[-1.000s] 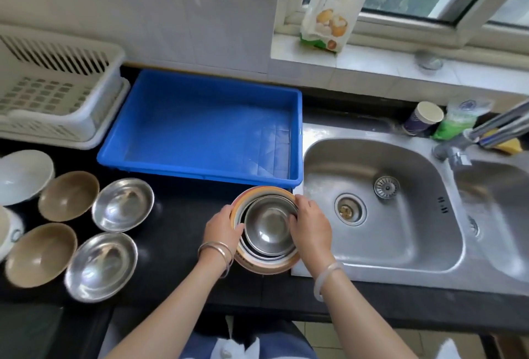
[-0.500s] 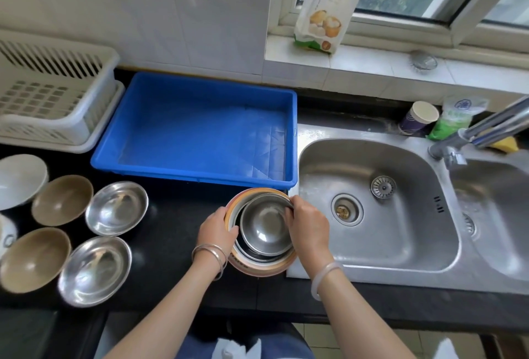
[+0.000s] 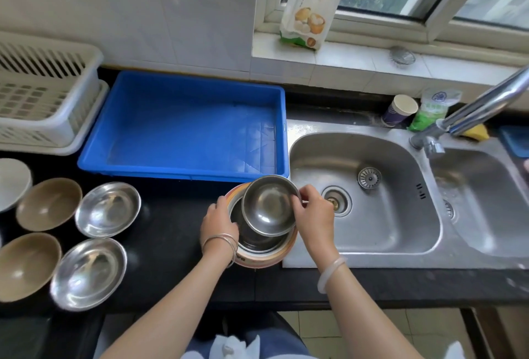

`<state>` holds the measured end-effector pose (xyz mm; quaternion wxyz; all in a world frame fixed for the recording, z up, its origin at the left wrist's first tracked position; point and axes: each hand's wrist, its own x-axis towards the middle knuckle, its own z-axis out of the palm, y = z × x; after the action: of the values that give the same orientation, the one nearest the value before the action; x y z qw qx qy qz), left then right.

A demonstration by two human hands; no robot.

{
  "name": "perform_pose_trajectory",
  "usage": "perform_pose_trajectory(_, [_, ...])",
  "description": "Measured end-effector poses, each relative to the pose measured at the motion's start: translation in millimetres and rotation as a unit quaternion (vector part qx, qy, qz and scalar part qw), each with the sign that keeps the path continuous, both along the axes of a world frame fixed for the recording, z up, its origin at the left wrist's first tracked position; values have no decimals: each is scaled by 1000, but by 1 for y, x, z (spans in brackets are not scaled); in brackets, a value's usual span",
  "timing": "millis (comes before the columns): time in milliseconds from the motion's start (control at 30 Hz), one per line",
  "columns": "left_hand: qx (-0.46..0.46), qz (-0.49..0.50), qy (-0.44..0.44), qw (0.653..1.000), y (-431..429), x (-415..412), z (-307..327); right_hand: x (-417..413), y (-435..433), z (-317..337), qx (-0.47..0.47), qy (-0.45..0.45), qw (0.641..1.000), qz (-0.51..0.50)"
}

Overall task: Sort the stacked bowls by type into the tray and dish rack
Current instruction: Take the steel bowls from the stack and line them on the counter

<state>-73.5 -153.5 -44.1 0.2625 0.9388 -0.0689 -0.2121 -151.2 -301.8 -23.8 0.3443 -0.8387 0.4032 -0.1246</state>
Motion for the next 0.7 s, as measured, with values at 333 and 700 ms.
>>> perform_pose_trajectory(333, [-58,-1,7,998,5,1,9,-13,0,7,25,-22,998,-44])
perform_pose_trajectory(700, [-115,13,-73,991,11,13,28,-9,0,34,63,-62,995,-52])
